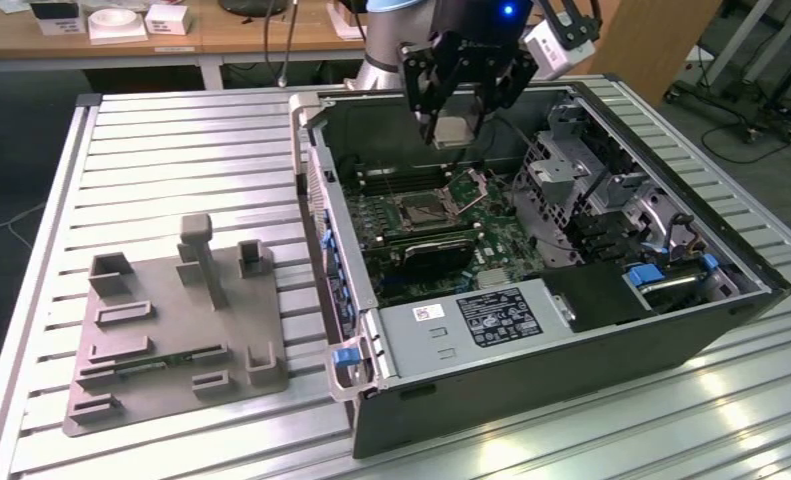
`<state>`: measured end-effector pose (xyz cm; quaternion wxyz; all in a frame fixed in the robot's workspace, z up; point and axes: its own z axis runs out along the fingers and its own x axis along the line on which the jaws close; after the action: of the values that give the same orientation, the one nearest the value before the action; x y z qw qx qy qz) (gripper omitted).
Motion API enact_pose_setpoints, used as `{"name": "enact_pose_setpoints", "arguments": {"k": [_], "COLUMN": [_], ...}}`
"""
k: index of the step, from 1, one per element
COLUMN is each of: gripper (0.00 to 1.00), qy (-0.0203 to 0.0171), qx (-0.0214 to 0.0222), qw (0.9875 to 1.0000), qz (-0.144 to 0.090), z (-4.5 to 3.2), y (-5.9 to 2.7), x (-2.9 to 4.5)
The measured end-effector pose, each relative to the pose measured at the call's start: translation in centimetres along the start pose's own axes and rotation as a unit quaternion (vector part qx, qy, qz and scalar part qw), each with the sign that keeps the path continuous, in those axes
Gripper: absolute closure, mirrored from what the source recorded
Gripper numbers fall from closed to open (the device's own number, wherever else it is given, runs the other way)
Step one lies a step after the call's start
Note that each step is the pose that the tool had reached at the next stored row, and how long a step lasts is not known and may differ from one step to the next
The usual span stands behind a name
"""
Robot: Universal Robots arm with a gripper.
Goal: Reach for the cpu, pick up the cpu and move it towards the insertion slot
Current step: 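Pick up the cpu and move it towards the insertion slot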
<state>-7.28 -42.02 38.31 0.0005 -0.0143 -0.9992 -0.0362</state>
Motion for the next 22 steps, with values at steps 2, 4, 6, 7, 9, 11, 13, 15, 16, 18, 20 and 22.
{"name": "enact_pose_setpoints", "arguments": {"k": [2, 4, 6, 7, 9, 11, 13, 15, 16, 18, 20, 22], "gripper": [0.45, 0.45, 0.45, 0.45, 0.45, 0.45, 0.45, 0.45, 0.45, 0.45, 0.45, 0.45], "qy": [0.0000, 0.0000, 0.0000, 0.0000, 0.0000, 0.0000, 0.0000, 0.0000, 0.0000, 0.0000, 0.0000, 0.0000], "qx": [0.0000, 0.0000, 0.0000, 0.0000, 0.0000, 0.0000, 0.0000, 0.0000, 0.0000, 0.0000, 0.0001, 0.0001], "qw": [1.0000, 1.0000, 1.0000, 1.0000, 1.0000, 1.0000, 1.0000, 1.0000, 1.0000, 1.0000, 1.0000, 1.0000], "qz": [0.000, 0.000, 0.000, 0.000, 0.000, 0.000, 0.000, 0.000, 0.000, 0.000, 0.000, 0.000], "z": [0.01, 0.01, 0.02, 0.02, 0.02, 0.03, 0.02, 0.04, 0.04, 0.04, 0.04, 0.10], "y": [0.06, 0.11, 0.17, 0.20, 0.26, 0.31, 0.32, 0.32, 0.32, 0.32, 0.38, 0.83], "x": [-0.23, -0.46, -0.71, -0.82, -1.06, -1.29, -1.27, -1.06, -1.06, -1.06, -1.05, -1.05]}}
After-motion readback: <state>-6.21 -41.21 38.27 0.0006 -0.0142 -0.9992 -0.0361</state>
